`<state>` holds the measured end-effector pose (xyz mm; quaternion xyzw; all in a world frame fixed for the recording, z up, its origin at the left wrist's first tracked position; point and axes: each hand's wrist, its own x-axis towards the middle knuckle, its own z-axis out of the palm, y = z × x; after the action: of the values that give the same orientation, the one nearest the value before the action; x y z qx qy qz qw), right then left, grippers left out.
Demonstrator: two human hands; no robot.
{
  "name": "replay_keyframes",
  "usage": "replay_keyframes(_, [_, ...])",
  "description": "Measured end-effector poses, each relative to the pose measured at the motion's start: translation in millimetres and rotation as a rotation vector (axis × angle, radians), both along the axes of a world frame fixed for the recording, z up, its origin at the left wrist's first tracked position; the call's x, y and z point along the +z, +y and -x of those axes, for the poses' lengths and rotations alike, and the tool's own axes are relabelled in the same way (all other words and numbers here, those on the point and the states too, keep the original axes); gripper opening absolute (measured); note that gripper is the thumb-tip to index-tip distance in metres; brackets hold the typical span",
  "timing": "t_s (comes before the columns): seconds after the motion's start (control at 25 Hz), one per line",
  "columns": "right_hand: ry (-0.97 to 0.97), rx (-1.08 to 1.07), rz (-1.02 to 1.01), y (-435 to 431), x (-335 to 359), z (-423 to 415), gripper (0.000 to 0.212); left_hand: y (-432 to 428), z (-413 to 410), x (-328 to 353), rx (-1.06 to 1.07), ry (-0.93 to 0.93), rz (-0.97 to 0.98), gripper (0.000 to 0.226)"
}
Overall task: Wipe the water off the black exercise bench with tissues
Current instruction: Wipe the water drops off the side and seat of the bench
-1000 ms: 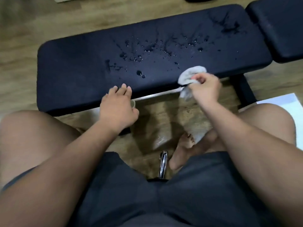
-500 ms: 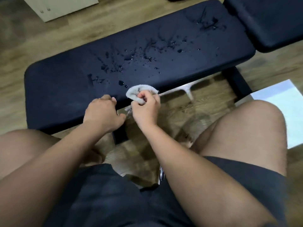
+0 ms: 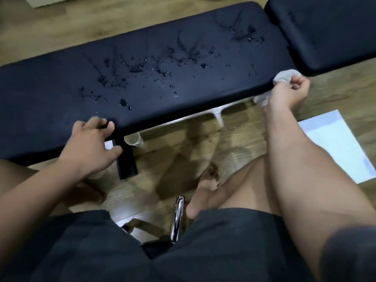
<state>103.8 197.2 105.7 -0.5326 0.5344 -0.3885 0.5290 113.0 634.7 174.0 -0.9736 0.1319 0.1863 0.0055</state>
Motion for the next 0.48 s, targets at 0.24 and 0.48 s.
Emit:
replay_keyframes(0.24, [-0.053,0.017,0.013,-27,7,3,0.015,9,-3,-14,-0.077,-0.085,0.03,0.09])
replay_keyframes(0.48, [0.175,0.11,0.064,-27,-10,9,0.039,3,-2,-14,-0.103,-0.135,0.032,0.082])
